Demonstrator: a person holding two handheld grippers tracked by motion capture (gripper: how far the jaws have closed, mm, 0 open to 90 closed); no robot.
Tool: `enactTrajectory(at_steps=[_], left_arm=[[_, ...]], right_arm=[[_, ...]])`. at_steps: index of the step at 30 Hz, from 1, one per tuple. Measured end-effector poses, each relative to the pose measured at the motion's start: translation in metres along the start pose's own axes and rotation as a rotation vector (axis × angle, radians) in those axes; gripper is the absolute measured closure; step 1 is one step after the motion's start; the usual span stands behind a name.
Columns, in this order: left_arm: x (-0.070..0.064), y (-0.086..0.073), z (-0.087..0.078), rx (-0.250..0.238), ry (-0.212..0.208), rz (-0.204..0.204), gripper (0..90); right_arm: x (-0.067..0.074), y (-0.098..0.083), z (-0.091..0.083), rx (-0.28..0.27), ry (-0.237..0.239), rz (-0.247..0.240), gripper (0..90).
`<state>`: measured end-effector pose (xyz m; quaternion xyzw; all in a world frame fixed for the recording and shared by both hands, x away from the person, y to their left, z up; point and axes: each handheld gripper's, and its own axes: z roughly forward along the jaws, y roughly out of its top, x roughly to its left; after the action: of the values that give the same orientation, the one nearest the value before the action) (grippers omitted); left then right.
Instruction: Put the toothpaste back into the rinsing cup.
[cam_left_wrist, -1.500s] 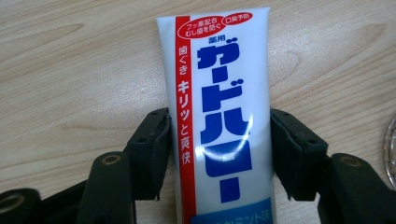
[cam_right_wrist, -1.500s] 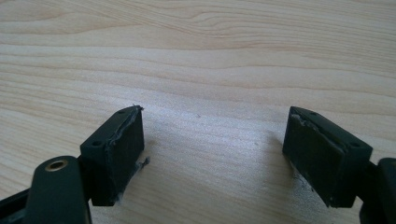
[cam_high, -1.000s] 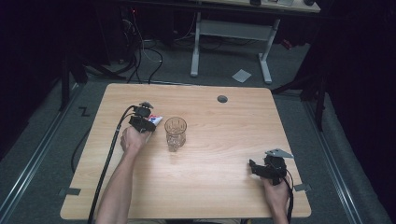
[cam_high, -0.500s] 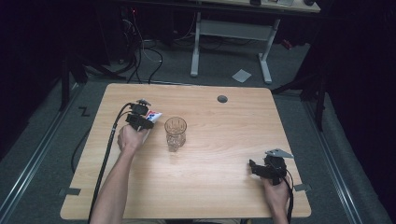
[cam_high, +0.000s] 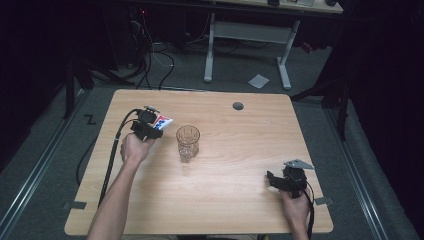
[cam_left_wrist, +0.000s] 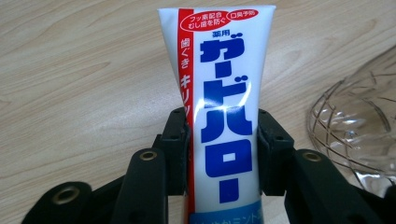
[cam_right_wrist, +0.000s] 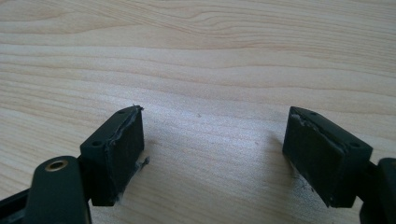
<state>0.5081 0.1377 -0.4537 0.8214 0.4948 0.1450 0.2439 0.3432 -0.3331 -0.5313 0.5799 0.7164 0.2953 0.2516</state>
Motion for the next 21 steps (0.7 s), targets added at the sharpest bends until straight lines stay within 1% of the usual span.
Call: enactTrajectory(at_steps=[2,7,9,13,16,21], left_arm=[[-0.002,-0.001,-0.002,-0.005,-0.004,0.012,62.2],[-0.005,-0.002,-0.009,-0.016,-0.018,0.025,62.2],[-0.007,-0.003,-0.014,-0.037,-0.028,0.032,62.2],[-0.009,-0.005,-0.023,-0.07,-0.051,0.029,62.1],[-0.01,-0.007,-0.029,-0.094,-0.067,0.02,62.1],[-0.01,-0.011,-0.038,-0.118,-0.079,0.017,62.1]], right_arm=[[0.0,0.0,0.0,0.0,0.0,0.0,20.2],[0.0,0.0,0.0,0.0,0.0,0.0,20.2],[0.0,0.0,0.0,0.0,0.0,0.0,20.2],[0.0,0.0,0.0,0.0,0.0,0.0,20.2],[0.0,0.0,0.0,0.0,0.0,0.0,20.2],[0.0,0.0,0.0,0.0,0.0,0.0,20.2]])
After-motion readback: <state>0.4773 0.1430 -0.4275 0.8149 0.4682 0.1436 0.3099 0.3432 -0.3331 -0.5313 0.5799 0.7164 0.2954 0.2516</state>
